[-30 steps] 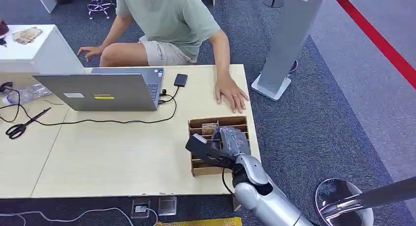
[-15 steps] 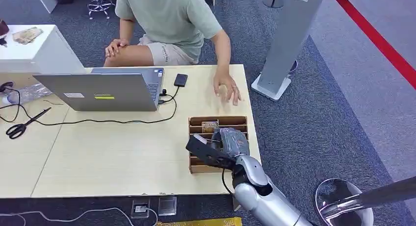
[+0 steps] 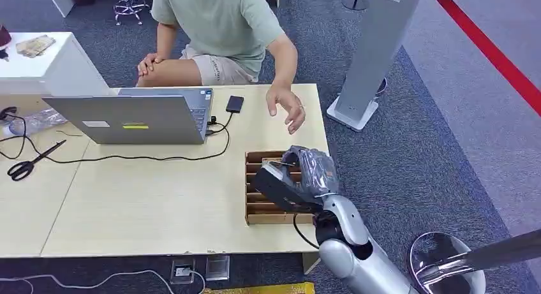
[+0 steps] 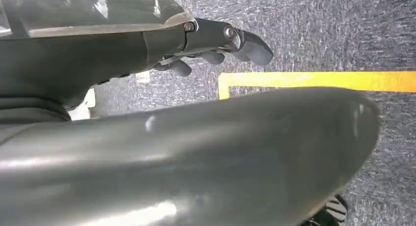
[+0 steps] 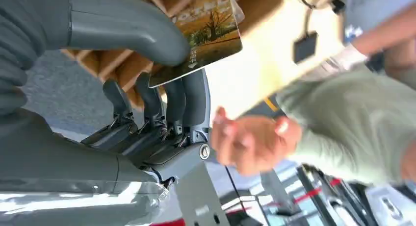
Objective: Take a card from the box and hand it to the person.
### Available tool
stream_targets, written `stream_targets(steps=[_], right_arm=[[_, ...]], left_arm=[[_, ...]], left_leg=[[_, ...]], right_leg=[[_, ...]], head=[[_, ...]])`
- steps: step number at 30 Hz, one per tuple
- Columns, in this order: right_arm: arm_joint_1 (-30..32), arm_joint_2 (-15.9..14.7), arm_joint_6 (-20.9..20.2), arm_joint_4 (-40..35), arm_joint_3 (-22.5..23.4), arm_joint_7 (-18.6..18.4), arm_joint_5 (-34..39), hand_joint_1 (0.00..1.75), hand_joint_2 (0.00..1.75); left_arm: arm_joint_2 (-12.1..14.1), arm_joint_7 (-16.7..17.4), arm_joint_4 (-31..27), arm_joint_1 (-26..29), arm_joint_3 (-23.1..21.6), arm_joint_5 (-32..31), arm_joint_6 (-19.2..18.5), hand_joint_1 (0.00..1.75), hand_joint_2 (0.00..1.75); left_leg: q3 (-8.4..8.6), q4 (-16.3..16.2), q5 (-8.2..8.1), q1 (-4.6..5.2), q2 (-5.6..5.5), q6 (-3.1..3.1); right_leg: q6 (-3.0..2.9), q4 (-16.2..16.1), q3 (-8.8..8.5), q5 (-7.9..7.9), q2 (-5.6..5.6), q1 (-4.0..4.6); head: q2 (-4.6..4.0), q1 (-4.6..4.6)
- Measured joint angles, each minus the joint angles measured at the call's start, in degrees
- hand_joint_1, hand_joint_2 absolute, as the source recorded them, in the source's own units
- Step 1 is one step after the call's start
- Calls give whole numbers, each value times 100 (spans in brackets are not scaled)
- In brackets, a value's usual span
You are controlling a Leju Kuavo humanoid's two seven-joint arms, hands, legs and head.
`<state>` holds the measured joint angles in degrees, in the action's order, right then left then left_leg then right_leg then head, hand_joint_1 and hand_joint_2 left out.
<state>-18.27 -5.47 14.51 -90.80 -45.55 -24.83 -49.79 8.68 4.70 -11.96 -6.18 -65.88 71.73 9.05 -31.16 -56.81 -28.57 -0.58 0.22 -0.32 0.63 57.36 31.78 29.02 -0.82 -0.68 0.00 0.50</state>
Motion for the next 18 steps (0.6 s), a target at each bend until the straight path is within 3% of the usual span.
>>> stream_targets(steps=[6,11,18], right_arm=[[-417,-55,-271,-142,66,153,171,134,175],[-1081,20,-376,283,52,383,302,134,175],[-2069,321,-32,1932,-37,675,477,134,175]], left_arm=[[0,-31,0,-4,0,-26,-37,0,0],[-4,-72,0,-13,-7,-61,-66,0,0],[-7,-107,0,-38,-135,-179,-72,0,0]], left_leg=[[-1,0,1,0,0,0],[-1,0,1,-1,-1,0],[-6,0,4,0,-3,2]], right_leg=[[-1,2,-1,-1,0,0],[-1,4,-2,-1,-1,0],[-2,6,1,-2,-7,0]], head=[[0,-2],[0,-4],[0,4]])
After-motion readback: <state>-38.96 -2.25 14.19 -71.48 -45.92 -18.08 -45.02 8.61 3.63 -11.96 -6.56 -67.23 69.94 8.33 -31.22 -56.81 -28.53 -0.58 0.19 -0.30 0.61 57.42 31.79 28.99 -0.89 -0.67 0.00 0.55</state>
